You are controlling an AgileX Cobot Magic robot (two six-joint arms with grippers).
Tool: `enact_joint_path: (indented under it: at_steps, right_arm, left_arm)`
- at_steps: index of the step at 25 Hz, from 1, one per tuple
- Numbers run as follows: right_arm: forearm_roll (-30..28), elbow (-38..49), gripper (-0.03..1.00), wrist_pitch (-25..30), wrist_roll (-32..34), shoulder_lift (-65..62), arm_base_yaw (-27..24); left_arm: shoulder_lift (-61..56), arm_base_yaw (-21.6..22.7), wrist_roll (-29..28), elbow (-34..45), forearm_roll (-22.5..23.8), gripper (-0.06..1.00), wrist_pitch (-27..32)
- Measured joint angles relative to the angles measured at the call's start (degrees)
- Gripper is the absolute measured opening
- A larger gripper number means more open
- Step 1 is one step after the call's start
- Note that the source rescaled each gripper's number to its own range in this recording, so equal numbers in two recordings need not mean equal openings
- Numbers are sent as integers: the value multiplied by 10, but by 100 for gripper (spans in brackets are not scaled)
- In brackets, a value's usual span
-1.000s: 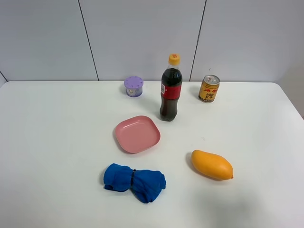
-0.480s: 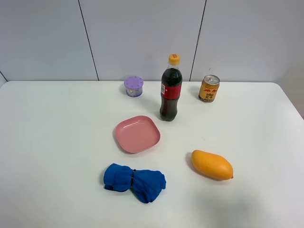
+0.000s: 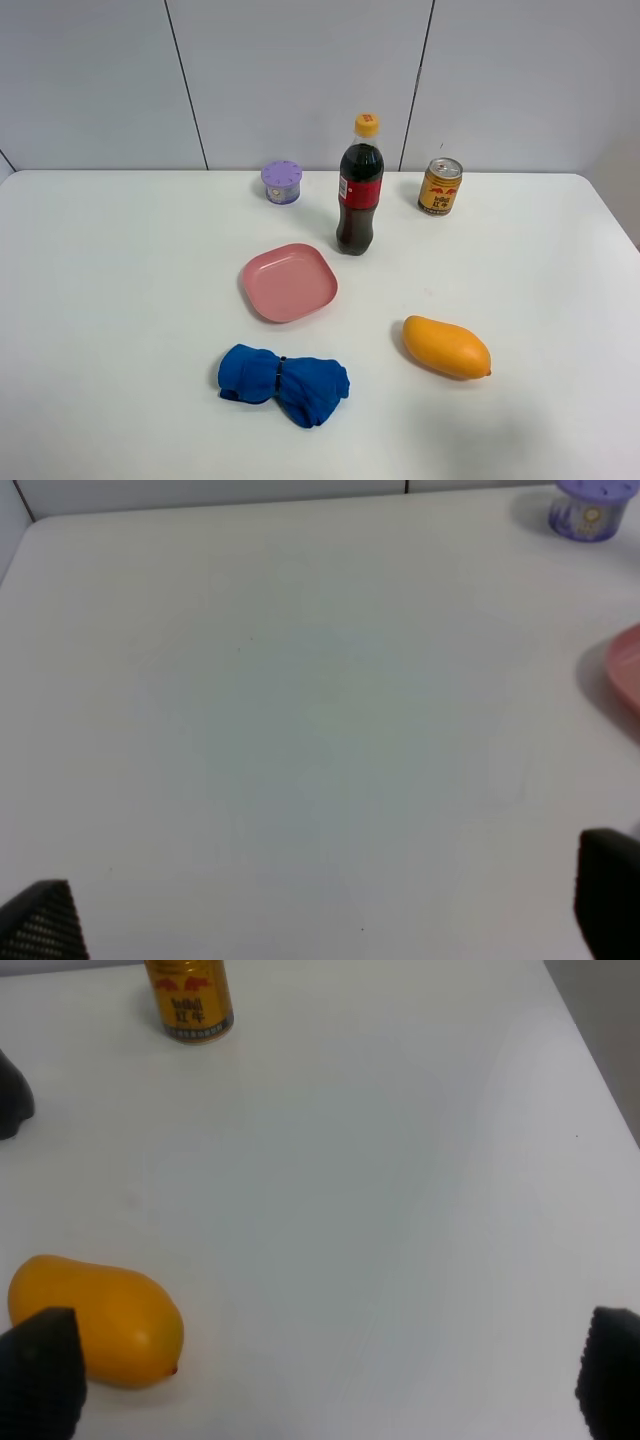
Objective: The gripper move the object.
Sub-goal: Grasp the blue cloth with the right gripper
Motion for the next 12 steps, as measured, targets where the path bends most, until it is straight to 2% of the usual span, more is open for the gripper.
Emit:
enact_joint_path:
  at_steps: [12]
  right_arm:
    - [0, 0, 100, 0, 0, 0, 0]
  left_arm:
    - [0, 0, 0, 0, 0, 100, 0]
